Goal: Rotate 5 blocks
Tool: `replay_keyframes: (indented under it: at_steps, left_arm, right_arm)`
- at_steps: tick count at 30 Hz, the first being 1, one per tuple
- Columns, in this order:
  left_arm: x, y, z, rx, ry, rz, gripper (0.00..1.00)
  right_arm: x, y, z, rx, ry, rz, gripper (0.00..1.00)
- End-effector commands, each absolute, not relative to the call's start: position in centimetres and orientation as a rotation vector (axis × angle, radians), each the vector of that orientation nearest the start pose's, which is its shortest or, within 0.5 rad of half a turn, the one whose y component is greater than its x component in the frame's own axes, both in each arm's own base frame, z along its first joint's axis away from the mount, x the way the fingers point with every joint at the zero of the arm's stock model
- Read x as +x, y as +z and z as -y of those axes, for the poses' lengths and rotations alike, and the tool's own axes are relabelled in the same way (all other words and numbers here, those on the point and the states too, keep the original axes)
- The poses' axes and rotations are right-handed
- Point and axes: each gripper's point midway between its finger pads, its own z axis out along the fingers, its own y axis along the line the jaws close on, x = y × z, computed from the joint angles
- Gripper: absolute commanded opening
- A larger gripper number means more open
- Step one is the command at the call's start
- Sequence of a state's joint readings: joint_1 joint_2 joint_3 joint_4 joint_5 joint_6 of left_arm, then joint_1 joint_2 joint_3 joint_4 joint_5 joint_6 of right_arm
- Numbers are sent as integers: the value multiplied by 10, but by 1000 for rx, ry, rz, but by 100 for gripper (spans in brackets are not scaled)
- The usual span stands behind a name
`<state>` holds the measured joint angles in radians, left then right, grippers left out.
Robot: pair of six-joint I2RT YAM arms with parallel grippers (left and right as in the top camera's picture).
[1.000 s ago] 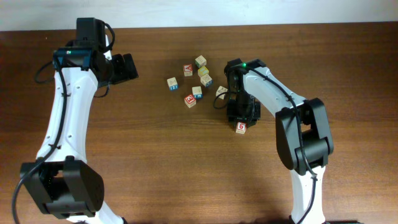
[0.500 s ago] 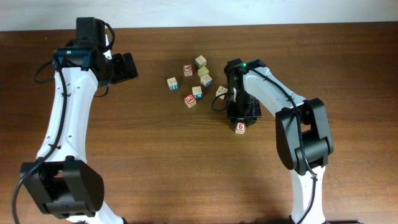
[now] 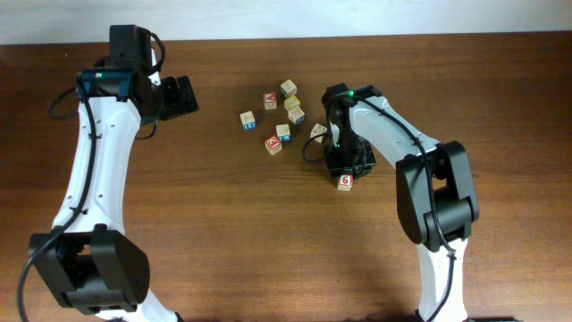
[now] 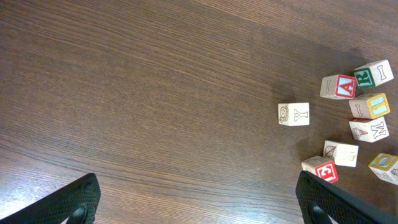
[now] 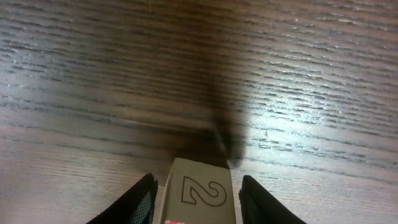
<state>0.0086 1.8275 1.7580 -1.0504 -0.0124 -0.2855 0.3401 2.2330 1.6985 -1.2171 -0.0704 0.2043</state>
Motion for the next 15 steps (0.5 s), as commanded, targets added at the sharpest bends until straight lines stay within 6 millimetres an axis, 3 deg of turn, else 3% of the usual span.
replay_keyframes:
  at_steps: [1, 6, 10, 12, 15]
  left_arm:
    - [447, 194, -8, -418, -62, -2646, 99]
    - [448, 195, -8, -417, -63, -2640, 99]
    - [450, 196, -8, -415, -65, -2631, 99]
    - [450, 196, -8, -416, -64, -2630, 99]
    - [450, 196, -8, -416, -64, -2631, 99]
  right_arm:
    - [353, 2, -138, -257, 12, -3328, 45]
    - [372, 14, -142, -256, 16, -3262, 45]
    - [411, 44, -156, -249, 75, -3120, 46]
    - [434, 56, -165, -234, 113, -3029, 52]
    - [460, 61, -174, -61, 171, -2931, 53]
